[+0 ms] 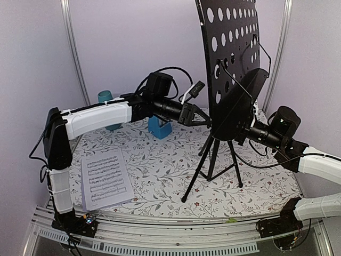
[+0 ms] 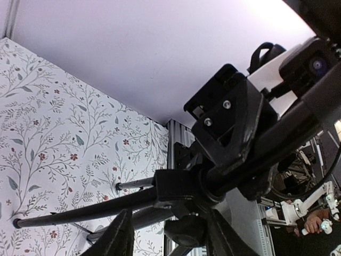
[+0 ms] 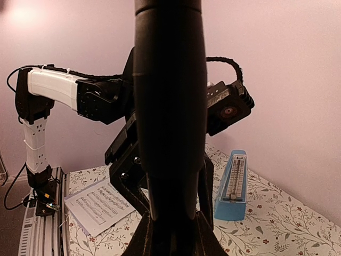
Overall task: Set up the instrument practice props
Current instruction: Screw the knob on the music stand.
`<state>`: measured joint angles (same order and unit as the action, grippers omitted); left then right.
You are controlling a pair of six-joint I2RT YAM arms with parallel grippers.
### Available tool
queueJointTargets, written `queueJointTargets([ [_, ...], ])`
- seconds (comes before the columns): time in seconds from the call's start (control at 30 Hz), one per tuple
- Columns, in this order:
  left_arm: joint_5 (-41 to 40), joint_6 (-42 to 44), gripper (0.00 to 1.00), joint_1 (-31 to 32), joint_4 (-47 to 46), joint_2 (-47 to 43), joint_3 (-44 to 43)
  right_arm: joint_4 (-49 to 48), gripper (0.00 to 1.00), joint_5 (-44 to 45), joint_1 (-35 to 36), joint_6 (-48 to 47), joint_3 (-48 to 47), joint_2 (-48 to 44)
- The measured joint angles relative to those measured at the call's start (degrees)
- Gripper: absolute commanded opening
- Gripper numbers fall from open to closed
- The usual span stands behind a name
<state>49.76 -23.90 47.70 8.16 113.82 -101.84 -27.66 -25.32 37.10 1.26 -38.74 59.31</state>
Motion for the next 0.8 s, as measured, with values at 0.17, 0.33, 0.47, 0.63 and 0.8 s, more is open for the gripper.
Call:
queueJointTargets([
  [0.17,-3.80,-1.22,0.47,-0.66,0.72,0.04,-1.95,0.00,0.00,-0.11,0.00,-0.02,0.00,0.00],
  [0.33,-5.51,-1.14,0.46,-1.33,1.66,0.61,-2.43,0.00,0.00,-0.13,0.00,-0.02,0.00,0.00],
  [0.47,-6.69,-0.07,0.47,-1.33,3.28,1.03,-2.40,0.00,0.00,-0.13,0.00,-0.02,0.00,0.00],
  [0.63,-8.96,2.80,0.52,-1.36,2.73,0.33,-1.16,0.00,0.00,-0.11,0.00,-0.02,0.00,0.00],
  [0.8,-12.83,9.66,0.53,-1.55,0.39,-4.72,5.35,0.02,0.00,-0.11,0.00,-0.02,0.00,0.00],
])
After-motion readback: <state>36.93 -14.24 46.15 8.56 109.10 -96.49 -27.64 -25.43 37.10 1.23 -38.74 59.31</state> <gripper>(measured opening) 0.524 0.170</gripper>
